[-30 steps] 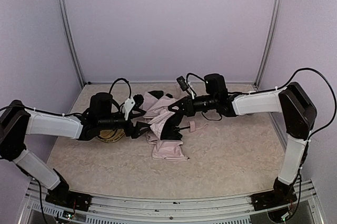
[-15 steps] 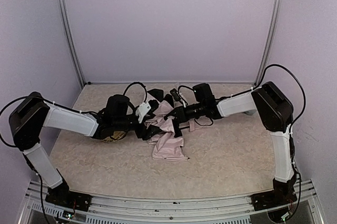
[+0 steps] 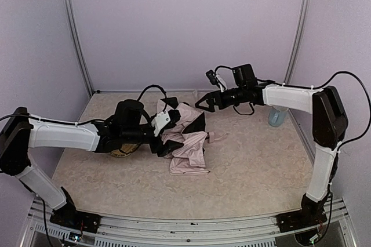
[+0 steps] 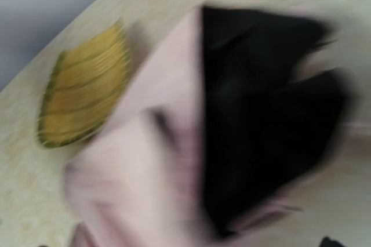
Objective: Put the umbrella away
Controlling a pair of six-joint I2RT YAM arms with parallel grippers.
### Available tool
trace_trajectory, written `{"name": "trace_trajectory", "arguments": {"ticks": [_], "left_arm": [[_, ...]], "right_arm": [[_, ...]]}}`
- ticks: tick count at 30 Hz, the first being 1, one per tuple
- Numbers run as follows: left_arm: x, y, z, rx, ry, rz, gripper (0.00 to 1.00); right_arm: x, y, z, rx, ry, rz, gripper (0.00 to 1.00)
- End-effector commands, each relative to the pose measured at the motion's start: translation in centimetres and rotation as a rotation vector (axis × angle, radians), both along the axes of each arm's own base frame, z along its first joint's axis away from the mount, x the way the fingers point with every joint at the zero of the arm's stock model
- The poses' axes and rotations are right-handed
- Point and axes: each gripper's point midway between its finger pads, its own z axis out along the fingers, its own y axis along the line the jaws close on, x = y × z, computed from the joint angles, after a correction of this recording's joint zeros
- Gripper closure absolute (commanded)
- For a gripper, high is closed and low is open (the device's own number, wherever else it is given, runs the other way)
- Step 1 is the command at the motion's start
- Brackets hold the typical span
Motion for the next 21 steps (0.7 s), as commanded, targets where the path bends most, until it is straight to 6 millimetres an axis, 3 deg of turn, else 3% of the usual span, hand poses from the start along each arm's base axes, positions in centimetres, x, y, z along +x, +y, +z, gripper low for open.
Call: {"name": "trace_trajectory", "arguments": {"ticks": [1, 6, 11, 18, 21], "left_arm": [[-1.7, -0.9, 0.7, 0.074, -0.089, -0.038, 0.17], [-2.2, -2.8, -1.5, 0.163, -0.113, -0.096, 0.17], [-2.0, -3.8, -3.1, 0.216, -0.095, -0.127, 0.17], [-5.8, -5.9, -4.4, 0.21, -0.062, -0.291, 0.16], [-5.0, -6.2, -5.3, 0.218, -0.069, -0.257, 0.16]], "right_arm": [[0.1, -5.2, -3.1, -0.145, 0.018, -0.047, 0.01], [0.4, -7.5, -8.5, -0.24, 0.094, -0.029, 0.1], [-1.4, -5.1, -10.2, -0.124, 0.147, 0.122, 0.18], [-3.1, -3.7, -13.1, -0.076, 0.177, 0.241, 0.15], [-4.1, -2.5, -13.6, -0.03, 0.193, 0.305, 0.17]]}}
